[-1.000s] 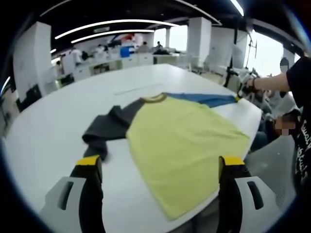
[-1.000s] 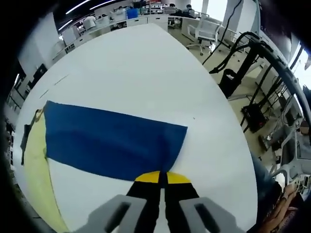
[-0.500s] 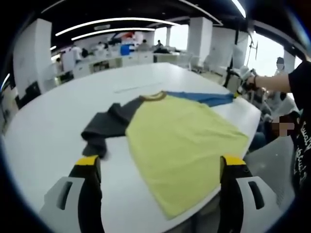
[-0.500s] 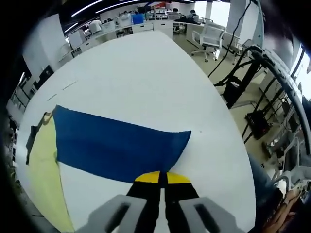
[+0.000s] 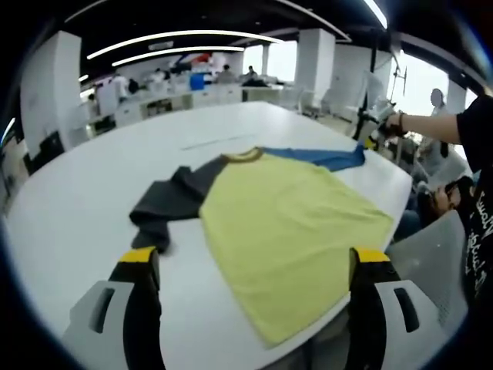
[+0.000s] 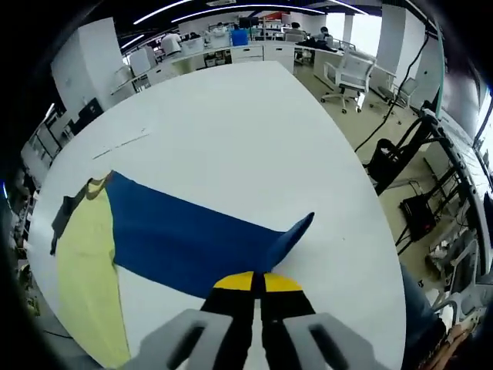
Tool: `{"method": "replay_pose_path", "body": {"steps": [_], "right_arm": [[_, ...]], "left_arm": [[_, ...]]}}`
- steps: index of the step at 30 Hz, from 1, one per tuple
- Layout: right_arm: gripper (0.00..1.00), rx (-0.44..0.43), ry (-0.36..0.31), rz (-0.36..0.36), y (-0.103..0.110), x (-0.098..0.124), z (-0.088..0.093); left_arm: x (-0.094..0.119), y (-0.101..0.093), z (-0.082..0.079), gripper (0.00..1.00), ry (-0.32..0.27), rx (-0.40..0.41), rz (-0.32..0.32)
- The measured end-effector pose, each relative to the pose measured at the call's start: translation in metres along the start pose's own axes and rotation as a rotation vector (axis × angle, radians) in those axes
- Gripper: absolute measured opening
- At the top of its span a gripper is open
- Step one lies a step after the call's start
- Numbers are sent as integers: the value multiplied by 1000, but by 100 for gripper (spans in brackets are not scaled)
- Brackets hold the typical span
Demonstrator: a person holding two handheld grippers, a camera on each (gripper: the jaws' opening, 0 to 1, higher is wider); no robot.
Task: Fold the garment on the visible template until the final outline fits inside the template.
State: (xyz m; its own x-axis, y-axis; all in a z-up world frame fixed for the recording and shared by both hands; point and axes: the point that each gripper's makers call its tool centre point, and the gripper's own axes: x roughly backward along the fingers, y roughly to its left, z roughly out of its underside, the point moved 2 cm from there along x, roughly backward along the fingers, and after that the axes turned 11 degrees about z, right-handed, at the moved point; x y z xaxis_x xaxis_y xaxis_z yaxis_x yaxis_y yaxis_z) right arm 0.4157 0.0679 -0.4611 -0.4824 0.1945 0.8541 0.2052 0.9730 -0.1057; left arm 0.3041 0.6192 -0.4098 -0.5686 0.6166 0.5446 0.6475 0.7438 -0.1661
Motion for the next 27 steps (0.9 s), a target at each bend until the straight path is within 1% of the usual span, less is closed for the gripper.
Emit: {"method": "replay_pose_path", "body": {"steps": [2, 10, 14, 21, 27], "right_arm": [[0, 11, -9, -16, 4, -2, -7], [0, 68, -39, -65, 31, 9, -22], [0, 99, -50, -85, 43, 13, -27], [0, 149, -66, -126, 71, 22, -34], [0, 166, -75, -163, 93, 27, -38]], "left_arm": [[0, -1, 1, 99, 2, 2, 0], [2, -2, -3, 99, -18, 6, -7], [2, -2, -4, 99, -17, 8, -7], [1, -3, -2, 99, -12, 8, 0], [0, -4, 0, 99, 5, -1, 11]]}}
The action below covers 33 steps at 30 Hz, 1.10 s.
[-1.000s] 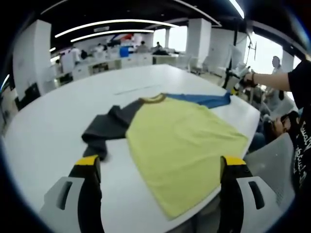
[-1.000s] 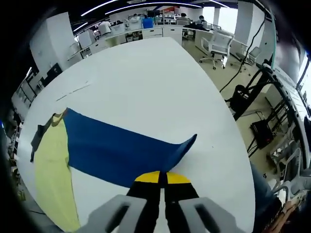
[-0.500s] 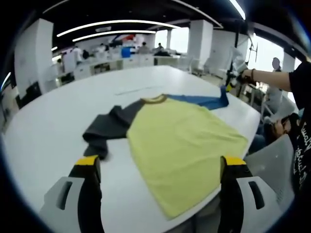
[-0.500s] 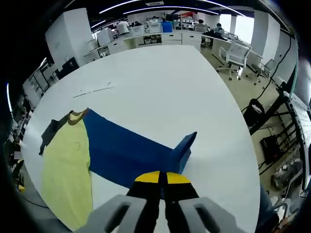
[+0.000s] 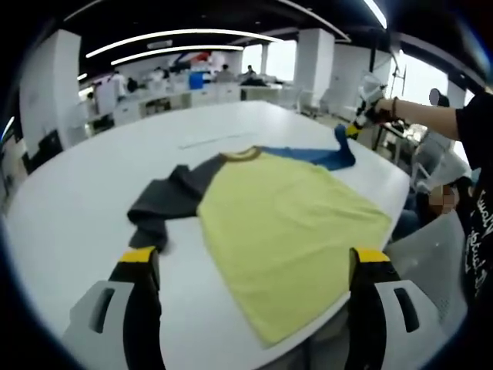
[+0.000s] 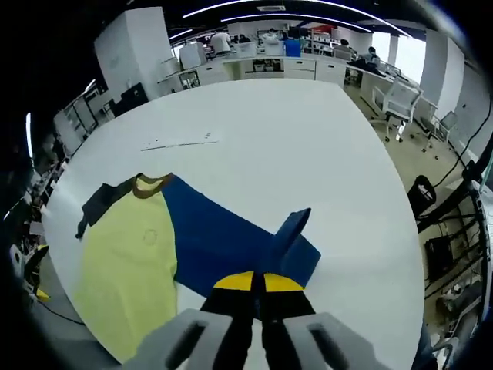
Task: Fold the garment on the visible template until the final outline fits inside the template.
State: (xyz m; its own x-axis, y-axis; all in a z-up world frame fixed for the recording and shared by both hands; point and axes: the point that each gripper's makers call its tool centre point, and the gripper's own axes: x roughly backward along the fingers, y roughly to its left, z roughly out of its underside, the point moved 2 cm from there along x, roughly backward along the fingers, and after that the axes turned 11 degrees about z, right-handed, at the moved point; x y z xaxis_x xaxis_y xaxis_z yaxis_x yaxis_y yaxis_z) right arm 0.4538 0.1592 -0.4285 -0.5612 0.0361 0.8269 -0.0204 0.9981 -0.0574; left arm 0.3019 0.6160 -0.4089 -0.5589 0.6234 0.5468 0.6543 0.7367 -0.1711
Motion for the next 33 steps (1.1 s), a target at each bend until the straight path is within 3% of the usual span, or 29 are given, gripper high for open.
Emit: {"method": "replay_pose_path", "body": {"steps": [14, 33], "right_arm": [[0, 76, -36, -77, 62, -1, -19], [0, 101, -50, -189, 121, -7, -28]], "left_arm": [[-2, 2, 2, 99, 1, 4, 10], [-7, 3, 5, 99, 6, 5, 20]]}}
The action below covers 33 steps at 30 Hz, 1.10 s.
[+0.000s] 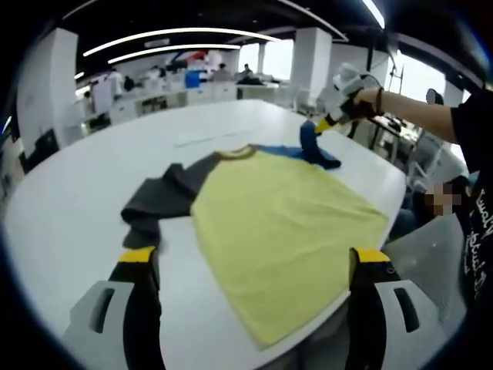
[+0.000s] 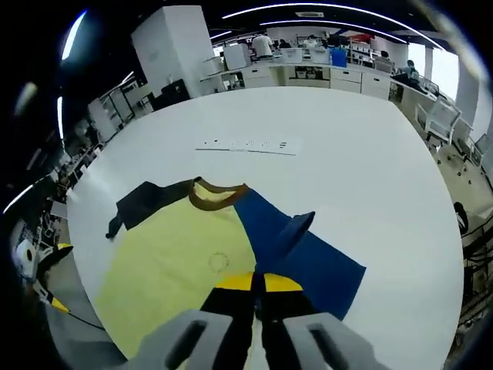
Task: Fold the garment on the visible template until the final outline fits inside the template.
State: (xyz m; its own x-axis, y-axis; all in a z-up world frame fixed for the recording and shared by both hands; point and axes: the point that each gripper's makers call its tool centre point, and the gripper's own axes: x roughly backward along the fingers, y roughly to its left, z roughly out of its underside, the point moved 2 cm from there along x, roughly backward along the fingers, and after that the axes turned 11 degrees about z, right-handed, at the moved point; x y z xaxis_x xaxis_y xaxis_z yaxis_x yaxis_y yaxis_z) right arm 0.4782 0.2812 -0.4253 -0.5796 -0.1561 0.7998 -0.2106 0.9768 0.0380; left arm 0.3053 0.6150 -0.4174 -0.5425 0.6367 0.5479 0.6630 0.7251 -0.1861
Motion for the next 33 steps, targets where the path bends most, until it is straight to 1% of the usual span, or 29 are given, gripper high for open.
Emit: {"method": "replay_pose_path", "body": {"steps": [14, 17, 33], "right_arm": [[0, 59, -13, -45, 34, -5, -11], [0, 68, -15, -67, 45, -5, -13], [0, 121, -29, -109, 79, -10, -23]], "left_arm": [[-2, -1, 0, 99, 2, -8, 6], [-2, -2, -1, 99, -3, -7, 8], [-4, -3, 0, 99, 6, -7, 19]]}}
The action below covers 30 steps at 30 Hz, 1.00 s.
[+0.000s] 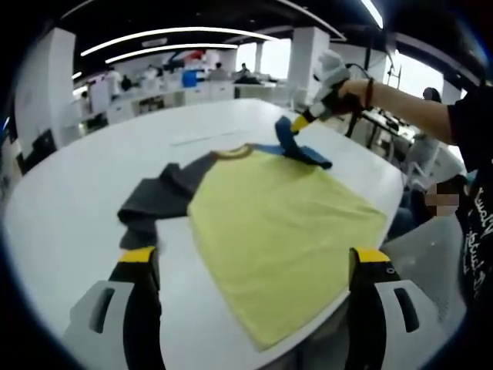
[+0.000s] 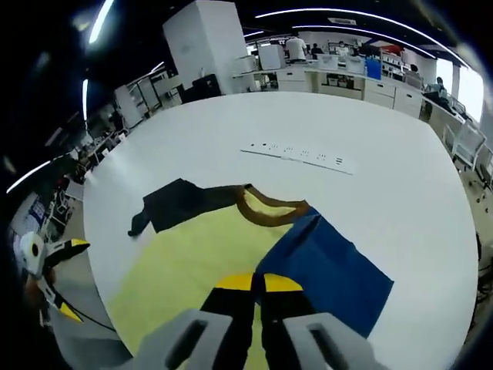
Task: Fold the garment on the visible template until the final outline fits inside the template.
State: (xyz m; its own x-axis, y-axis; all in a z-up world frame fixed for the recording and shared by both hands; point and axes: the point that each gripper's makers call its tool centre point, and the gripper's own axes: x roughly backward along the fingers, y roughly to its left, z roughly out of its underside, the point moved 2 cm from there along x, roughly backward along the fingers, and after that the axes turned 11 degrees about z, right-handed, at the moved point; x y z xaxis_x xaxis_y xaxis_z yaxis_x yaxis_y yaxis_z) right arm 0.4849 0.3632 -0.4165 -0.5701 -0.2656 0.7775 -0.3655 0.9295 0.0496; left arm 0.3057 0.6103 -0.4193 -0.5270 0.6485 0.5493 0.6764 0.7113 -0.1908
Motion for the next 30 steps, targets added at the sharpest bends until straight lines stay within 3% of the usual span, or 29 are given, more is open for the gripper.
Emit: {"method": "replay_pose_path", "body": {"steps": [18, 30], "right_arm": [[0, 77, 9, -51, 37, -14, -11], [0, 147, 9, -46, 61, -22, -16]], "left_arm": [[6, 2, 8, 99, 4, 13, -3], [2, 0, 6, 99, -2, 9, 9]]}}
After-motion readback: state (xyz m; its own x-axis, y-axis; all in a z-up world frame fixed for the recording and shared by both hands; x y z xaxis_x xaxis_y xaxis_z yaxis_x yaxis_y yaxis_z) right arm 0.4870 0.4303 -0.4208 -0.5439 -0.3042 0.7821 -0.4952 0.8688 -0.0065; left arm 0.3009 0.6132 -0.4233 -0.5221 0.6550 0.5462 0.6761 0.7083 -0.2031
